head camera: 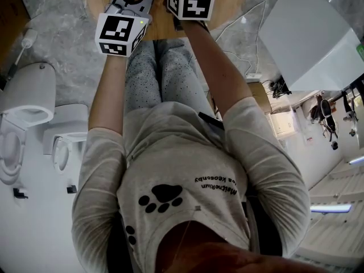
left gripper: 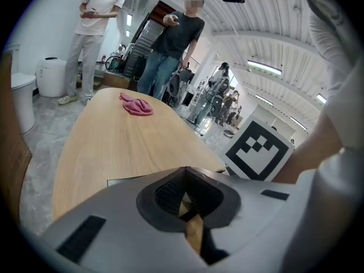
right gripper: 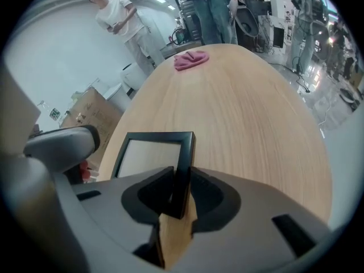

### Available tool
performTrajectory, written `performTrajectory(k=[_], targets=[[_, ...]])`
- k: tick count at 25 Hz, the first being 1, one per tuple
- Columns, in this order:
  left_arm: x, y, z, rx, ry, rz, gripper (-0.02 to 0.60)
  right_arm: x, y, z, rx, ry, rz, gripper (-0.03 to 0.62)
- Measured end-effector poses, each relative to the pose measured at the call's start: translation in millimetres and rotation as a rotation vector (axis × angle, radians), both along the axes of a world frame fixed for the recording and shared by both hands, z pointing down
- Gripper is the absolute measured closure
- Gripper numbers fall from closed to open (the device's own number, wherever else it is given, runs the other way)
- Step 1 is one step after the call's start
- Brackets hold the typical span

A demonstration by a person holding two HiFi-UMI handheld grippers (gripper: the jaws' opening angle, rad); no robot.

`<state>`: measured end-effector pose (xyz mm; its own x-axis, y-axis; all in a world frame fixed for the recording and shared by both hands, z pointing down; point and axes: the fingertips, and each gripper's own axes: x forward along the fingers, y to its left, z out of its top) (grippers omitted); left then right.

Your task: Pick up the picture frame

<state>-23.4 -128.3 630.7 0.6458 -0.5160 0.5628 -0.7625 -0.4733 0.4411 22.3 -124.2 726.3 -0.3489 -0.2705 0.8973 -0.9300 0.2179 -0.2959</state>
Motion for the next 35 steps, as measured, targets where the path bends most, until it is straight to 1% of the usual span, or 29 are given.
performTrajectory(k=[6, 13, 18, 27, 35], targets=[[0, 0, 1, 0.001, -0.001, 0.001, 0.574, 3, 0, 1, -0.053, -0.022, 0.073, 0.513], [-2, 1, -1, 0.004, -0.001, 0.004, 0.574, 2, 2, 0, -0.044, -0.06, 0.093, 0.517], [1, 3, -3, 0.007, -0.004, 0.01, 0.574, 2, 2, -6, -0.022, -0.084, 0.105, 0.517], [0, 4, -13, 0.026, -0.008, 0.012, 0.574, 6, -7, -23, 0.045, -0.079, 0.125, 0.517], [2, 1, -33, 0.065, -0.014, 0.019, 0.574, 8, -14, -50, 0.102, -0.088, 0.135, 0.517]])
